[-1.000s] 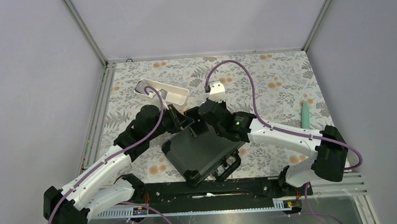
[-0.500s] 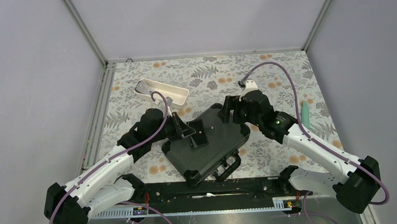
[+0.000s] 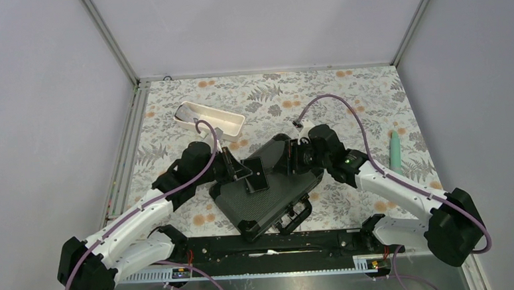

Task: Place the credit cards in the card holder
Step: Open the card holder at the center of the board.

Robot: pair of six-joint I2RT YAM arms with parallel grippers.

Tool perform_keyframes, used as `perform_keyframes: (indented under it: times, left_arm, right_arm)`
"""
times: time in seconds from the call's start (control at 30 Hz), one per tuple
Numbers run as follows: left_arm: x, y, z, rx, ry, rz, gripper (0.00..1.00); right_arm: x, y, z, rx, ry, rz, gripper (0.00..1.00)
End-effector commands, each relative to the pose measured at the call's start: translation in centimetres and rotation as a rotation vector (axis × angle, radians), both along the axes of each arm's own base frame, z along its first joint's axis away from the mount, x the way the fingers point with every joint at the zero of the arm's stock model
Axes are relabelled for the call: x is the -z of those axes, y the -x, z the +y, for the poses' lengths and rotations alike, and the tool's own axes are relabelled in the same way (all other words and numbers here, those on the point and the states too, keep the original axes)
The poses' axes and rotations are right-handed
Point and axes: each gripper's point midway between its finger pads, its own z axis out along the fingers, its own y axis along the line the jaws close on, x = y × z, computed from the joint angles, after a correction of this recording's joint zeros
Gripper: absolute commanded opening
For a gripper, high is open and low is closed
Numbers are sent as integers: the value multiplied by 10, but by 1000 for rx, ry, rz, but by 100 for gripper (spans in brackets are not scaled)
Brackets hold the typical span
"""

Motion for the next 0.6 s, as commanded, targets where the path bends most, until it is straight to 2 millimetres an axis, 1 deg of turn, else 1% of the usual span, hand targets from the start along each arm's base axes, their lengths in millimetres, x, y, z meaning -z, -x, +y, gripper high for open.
perform_keyframes:
  times: [0.0,0.07,0.13,0.3,0.37,0.57]
  left_arm:
    - [-12,-1,-4,15,47,-42,3]
    - [-12,-1,-3,14,46,-43,3]
    - [-11,-1,-2,16,41,-42,3]
    - [-8,-2,-1,15,34,-40,3]
    - [-7,-2,0,12,31,-40,3]
    - [-3,-4,1,12,17,-38,3]
  right_arm:
    - [-3,-14,3,26,-16,-41,52]
    - [2,-17,1,44,1,-37,50]
    - [0,-22,5,48,-14,-55,48]
    - [9,-26,9,42,-8,-45,43]
    - [9,-26,11,38,-15,-44,42]
    - [5,-28,18,24,-44,-48,32]
